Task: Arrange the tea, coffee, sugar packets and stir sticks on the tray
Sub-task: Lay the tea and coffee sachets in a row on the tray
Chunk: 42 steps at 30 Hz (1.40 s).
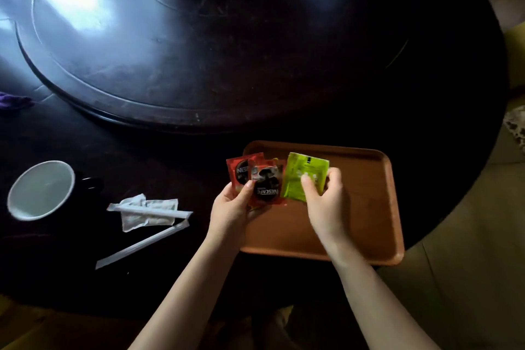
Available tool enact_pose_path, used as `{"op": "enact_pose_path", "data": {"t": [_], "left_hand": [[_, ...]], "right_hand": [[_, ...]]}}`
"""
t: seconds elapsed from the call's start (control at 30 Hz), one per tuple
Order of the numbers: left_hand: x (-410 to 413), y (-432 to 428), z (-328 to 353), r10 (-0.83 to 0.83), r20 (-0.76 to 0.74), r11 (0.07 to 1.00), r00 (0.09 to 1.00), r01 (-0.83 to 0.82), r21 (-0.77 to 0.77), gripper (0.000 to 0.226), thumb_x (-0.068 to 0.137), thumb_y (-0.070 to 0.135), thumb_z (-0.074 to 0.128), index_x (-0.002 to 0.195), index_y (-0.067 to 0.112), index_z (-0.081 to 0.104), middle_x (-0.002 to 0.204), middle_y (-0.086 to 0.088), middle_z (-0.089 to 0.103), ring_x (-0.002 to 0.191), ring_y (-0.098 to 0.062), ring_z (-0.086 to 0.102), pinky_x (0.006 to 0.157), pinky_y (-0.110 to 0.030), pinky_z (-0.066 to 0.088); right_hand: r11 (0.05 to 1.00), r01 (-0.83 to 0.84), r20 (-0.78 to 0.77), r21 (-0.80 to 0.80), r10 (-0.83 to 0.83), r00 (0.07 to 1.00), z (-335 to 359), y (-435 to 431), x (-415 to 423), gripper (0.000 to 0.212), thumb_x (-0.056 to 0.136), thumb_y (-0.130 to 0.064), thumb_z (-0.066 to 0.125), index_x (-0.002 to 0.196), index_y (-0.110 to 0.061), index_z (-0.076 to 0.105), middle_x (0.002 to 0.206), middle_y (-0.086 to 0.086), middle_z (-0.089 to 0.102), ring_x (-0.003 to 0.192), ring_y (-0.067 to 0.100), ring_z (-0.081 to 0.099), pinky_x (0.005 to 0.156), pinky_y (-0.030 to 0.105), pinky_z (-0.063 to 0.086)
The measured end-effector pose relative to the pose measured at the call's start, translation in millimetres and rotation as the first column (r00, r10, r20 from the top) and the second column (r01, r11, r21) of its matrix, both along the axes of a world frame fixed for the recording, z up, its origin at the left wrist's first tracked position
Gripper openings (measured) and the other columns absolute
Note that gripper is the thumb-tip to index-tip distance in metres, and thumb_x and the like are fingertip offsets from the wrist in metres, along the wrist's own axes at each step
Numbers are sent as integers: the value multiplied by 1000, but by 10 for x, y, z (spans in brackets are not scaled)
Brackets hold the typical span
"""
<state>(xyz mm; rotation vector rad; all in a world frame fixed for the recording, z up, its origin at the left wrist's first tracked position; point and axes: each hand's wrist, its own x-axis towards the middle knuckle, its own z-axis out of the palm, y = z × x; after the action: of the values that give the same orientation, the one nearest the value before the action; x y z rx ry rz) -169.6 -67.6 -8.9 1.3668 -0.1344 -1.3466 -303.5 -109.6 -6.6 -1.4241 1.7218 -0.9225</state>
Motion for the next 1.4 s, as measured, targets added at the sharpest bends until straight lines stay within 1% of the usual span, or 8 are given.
{"op": "enact_pose_path", "data": {"t": [0.17,0.27,0.4,0.53,0.67,0.87,1.2,1.4], "left_hand": [[-149,6,-22,94,50,996,994,-94,-1,11,91,16,52,95,15,62,100,-10,67,91,-22,67,68,-29,60],[-268,-20,3,125,44,992,991,-126,14,11,92,16,51,93,15,62,93,-9,69,81,-17,68,61,-25,59],[-233,-58,14,157,39,988,987,-157,8,14,93,15,50,89,15,63,81,-4,70,64,-8,69,57,-23,58],[-177,-36,-5,118,50,993,992,-118,8,15,92,14,49,87,16,63,75,-1,72,63,-8,70,57,-24,58],[-54,5,-36,129,65,992,990,-129,1,13,93,14,48,92,13,60,88,-8,68,72,-14,69,60,-26,60],[332,86,-48,239,118,970,964,-243,26,10,94,13,46,92,12,56,96,-9,65,88,-22,64,71,-33,56],[579,159,-32,244,97,966,965,-250,62,8,93,14,48,94,11,55,102,-10,64,95,-23,64,70,-33,59],[597,163,-12,212,80,973,974,-218,73,7,93,14,49,92,12,56,99,-8,64,90,-21,64,70,-33,58]], "right_hand": [[963,-129,-287,-235,58,956,48,-52,-23,13,79,-9,65,84,-5,54,70,14,66,59,27,60,45,18,31],[921,-379,-368,-89,323,872,7,23,106,29,76,-18,70,97,-3,55,98,17,68,91,34,64,70,32,52],[803,-595,-178,38,591,786,-61,24,42,45,81,-49,52,101,-10,60,139,10,48,129,22,41,100,22,30],[861,-504,-212,-62,482,850,-143,-114,18,11,78,-17,65,88,-11,63,107,6,65,104,22,51,92,31,44],[894,-445,-153,52,448,881,-144,-250,67,29,73,-18,72,98,-13,57,90,-2,58,88,14,48,69,18,37],[902,-273,156,335,233,960,-298,-400,78,23,78,-17,69,95,-5,59,90,9,67,86,24,63,78,41,54],[985,-163,-479,50,167,862,-282,-320,394,39,80,-26,66,111,-7,53,114,15,54,106,33,51,85,43,48],[881,-471,-487,53,434,757,-397,-275,418,40,78,-16,67,117,-13,60,124,12,54,116,31,45,98,45,43]]}}
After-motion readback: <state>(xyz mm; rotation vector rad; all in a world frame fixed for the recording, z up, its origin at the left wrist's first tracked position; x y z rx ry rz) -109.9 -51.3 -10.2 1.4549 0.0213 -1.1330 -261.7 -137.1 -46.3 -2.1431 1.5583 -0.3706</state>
